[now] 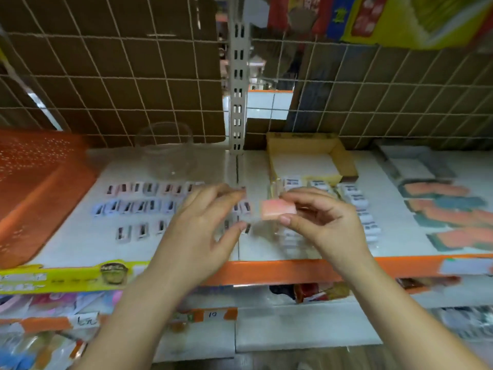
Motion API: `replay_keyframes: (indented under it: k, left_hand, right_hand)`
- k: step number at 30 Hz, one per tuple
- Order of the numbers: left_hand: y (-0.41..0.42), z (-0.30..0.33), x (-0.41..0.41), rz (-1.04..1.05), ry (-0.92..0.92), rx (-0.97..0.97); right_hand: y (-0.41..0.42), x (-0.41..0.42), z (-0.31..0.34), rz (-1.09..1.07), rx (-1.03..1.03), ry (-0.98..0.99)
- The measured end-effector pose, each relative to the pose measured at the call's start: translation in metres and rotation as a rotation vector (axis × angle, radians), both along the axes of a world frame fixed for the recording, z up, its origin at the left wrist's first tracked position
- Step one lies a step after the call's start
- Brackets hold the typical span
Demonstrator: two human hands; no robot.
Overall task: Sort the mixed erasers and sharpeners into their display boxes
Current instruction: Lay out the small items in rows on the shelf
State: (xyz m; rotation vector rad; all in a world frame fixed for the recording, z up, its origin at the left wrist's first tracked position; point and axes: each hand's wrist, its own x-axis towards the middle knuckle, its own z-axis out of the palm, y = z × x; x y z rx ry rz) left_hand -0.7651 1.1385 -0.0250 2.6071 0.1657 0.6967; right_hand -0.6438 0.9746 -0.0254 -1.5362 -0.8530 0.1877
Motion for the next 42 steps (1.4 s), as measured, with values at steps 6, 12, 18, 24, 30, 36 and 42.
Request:
replay_keyframes:
  k: [6, 12, 18, 24, 30, 36, 42]
  left_hand:
    - [-0.087, 0.001, 0.067, -0.015, -0.041, 0.102]
    - [-0.181, -0.004, 0.135, -0.084, 0.01, 0.084]
    - [-0.234, -0.006, 0.186, -0.142, 0.091, 0.042]
    - [-0.255, -0.012, 0.233, -0.157, 0.22, 0.041]
    - [-0.267, -0.022, 0.253, -0.169, 0.31, 0.081]
    - [-0.266, -0.036, 0.261, -0.198, 0.365, 0.109]
    - [-0.269, -0.033, 0.261, -0.205, 0.354, 0.08]
  right_hand:
    - [-0.103, 0.067, -0.012, -0.143, -0.102, -0.186]
    - [-0.209, 0.136, -0.02, -0.274, -0.256, -0.374]
    - [-0.28, 0.202, -0.021, -0.455, -0.36, -0.249]
    - [-0.306, 0.256, -0.033, -0.528, -0.496, -0.151]
    - [-0.313, 0.256, -0.036, -0.435, -0.511, -0.104]
    - [-0.325, 0.26, -0.04, -0.421, -0.471, 0.059]
    - [-0.325, 0.259, -0.036, -0.334, -0.5, 0.116]
